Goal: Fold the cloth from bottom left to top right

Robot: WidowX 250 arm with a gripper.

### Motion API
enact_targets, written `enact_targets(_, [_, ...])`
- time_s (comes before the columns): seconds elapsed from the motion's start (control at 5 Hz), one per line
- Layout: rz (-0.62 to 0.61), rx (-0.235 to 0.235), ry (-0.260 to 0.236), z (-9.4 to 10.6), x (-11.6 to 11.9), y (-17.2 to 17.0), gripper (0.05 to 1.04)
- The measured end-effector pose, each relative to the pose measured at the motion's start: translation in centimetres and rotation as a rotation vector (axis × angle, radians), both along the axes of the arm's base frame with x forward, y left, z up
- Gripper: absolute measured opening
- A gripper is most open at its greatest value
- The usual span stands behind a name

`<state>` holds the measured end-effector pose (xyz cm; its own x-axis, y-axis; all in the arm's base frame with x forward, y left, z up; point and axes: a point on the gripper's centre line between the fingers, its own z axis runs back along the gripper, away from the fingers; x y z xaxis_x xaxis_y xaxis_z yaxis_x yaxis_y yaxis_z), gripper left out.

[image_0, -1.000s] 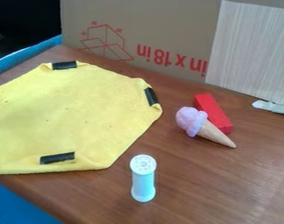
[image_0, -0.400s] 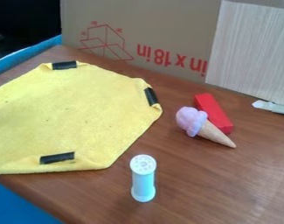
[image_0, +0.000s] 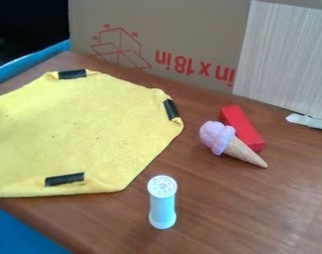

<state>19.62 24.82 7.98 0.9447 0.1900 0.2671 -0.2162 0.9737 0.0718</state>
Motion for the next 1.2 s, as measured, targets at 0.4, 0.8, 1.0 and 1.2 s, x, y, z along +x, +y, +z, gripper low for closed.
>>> enact_targets(0.4, [0.090, -0.152, 0.006, 2.5, 4.6, -2.3, 0.058])
enact_targets(0.8, [0.174, -0.277, 0.022, 2.6, 9.7, -8.2, 0.056])
enact_targets(1.0, [0.160, -0.287, -0.011, 3.2, 11.3, -11.6, 0.056])
enact_targets(1.2, [0.183, -0.297, -0.038, 3.6, 12.9, -14.5, 0.056])
